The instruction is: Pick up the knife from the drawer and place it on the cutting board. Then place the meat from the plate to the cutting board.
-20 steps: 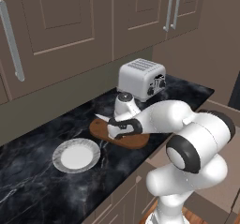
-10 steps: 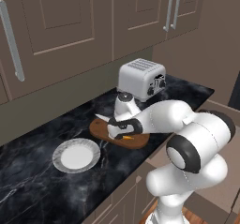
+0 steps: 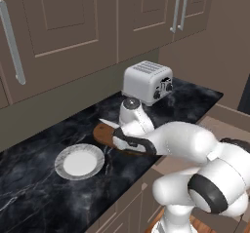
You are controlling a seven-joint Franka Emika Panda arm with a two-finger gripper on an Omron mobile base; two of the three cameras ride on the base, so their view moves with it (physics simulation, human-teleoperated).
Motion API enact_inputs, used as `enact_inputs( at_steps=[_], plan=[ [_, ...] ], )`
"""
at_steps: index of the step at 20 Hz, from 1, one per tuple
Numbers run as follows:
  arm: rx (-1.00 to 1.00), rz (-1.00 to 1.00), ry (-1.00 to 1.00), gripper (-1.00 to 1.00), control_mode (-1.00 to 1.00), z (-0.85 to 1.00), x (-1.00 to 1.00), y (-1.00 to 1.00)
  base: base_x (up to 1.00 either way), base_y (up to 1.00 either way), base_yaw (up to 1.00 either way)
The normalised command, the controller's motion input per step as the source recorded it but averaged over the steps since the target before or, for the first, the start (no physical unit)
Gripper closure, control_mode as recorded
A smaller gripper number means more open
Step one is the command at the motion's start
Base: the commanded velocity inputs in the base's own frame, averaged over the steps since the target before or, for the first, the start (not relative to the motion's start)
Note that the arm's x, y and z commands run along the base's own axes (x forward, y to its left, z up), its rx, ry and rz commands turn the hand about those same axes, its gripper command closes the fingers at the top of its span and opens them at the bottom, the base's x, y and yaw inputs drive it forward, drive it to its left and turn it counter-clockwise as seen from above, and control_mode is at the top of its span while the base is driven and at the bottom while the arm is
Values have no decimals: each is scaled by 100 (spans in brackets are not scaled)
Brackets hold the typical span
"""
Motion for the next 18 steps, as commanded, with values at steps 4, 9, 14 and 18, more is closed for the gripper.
enact_inputs(
  at_steps=[4,9,14,18],
  plan=[
    [0,5,-54,-100,-100,88,-100,0,0,0,0],
    [5,-1,-44,-100,-100,100,-100,0,0,0,0],
    [5,-8,-34,-100,-100,100,-100,0,0,0,0],
    [6,-10,-15,-100,-100,100,-100,4,0,0,0]
  ],
)
